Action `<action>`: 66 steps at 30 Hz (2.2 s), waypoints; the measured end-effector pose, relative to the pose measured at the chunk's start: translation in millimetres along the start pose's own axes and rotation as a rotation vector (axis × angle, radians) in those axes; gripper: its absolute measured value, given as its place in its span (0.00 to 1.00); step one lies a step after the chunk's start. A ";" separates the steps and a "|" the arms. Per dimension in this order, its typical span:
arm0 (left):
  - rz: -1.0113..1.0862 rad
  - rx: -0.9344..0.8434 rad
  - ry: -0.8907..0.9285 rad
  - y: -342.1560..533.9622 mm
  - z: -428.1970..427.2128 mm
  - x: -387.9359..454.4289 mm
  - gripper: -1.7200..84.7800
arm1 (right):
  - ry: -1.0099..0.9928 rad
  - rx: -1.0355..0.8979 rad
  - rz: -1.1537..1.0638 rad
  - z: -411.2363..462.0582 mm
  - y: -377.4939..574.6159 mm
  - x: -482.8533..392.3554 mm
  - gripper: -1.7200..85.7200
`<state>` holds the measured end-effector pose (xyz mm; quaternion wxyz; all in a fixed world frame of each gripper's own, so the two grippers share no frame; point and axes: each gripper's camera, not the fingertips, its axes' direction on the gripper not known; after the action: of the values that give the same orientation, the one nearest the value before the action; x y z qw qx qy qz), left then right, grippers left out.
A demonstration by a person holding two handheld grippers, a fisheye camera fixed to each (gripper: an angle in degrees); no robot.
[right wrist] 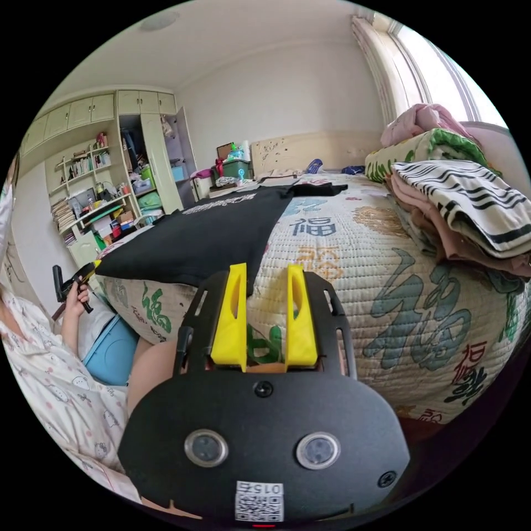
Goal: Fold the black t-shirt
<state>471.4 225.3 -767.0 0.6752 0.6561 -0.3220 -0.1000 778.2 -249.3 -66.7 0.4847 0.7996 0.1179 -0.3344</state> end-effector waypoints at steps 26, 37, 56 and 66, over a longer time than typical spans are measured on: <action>0.172 -0.133 -0.069 107.5 61.4 -48.6 0.03 | 0.414 -0.041 -0.045 82.9 24.6 -175.1 0.02; 0.387 -0.235 -0.053 178.0 97.6 -75.3 0.03 | 0.452 -0.133 -0.007 126.2 -5.8 -214.7 0.02; 0.567 -0.485 0.011 294.4 192.0 -162.9 0.03 | 0.295 -0.127 0.056 108.6 -75.1 -219.7 0.04; 0.414 -0.646 0.063 346.3 235.6 -235.4 0.02 | 0.234 -0.176 -0.014 53.7 -139.3 -207.2 0.08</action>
<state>56.6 204.2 -525.5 0.8624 0.3335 -0.3790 -0.0375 529.1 -197.0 -45.7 0.5336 0.7866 0.2082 -0.2307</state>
